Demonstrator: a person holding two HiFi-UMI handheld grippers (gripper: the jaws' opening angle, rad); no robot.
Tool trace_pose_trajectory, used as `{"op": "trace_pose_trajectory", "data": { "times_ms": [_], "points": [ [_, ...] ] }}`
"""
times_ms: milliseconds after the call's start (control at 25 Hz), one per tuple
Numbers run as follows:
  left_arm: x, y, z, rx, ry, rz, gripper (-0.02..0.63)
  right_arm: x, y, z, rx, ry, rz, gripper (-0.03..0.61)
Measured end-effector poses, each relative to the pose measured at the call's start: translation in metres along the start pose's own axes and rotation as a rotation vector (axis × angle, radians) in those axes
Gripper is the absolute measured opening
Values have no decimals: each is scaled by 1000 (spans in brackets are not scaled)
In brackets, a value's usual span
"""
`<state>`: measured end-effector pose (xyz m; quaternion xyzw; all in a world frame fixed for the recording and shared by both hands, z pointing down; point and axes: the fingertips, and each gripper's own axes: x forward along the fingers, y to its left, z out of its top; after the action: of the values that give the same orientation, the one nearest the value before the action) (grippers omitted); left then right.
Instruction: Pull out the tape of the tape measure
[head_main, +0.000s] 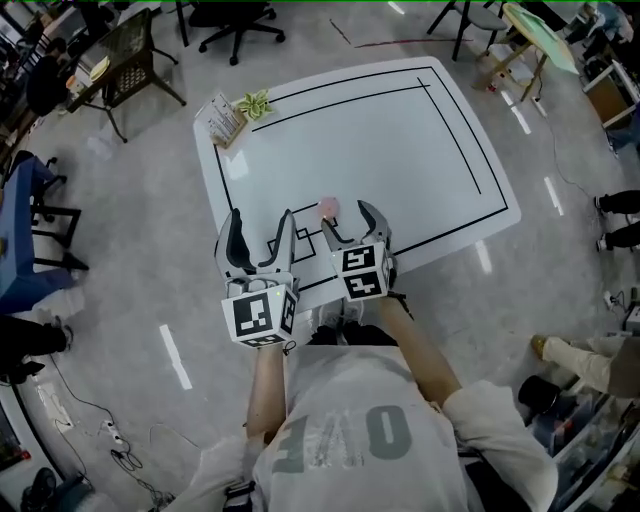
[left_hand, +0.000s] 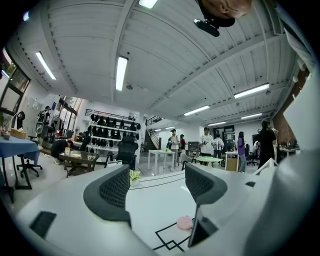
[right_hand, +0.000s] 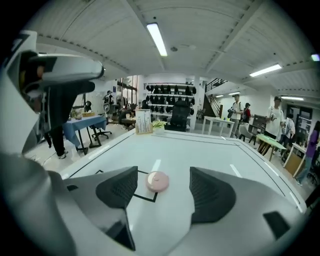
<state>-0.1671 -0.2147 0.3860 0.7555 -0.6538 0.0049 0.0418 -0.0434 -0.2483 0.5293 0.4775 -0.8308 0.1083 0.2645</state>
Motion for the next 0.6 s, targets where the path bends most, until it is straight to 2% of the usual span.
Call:
{"op": "trace_pose_trajectory", "data": {
  "times_ms": [240,600],
  "points": [
    [-6,15,-23,-23,64,45,322,38,8,-24,-128,126,4,311],
    [-9,35,-38,-34,95,95,322,51,2,-37,-129,160,11,311]
  ]
}}
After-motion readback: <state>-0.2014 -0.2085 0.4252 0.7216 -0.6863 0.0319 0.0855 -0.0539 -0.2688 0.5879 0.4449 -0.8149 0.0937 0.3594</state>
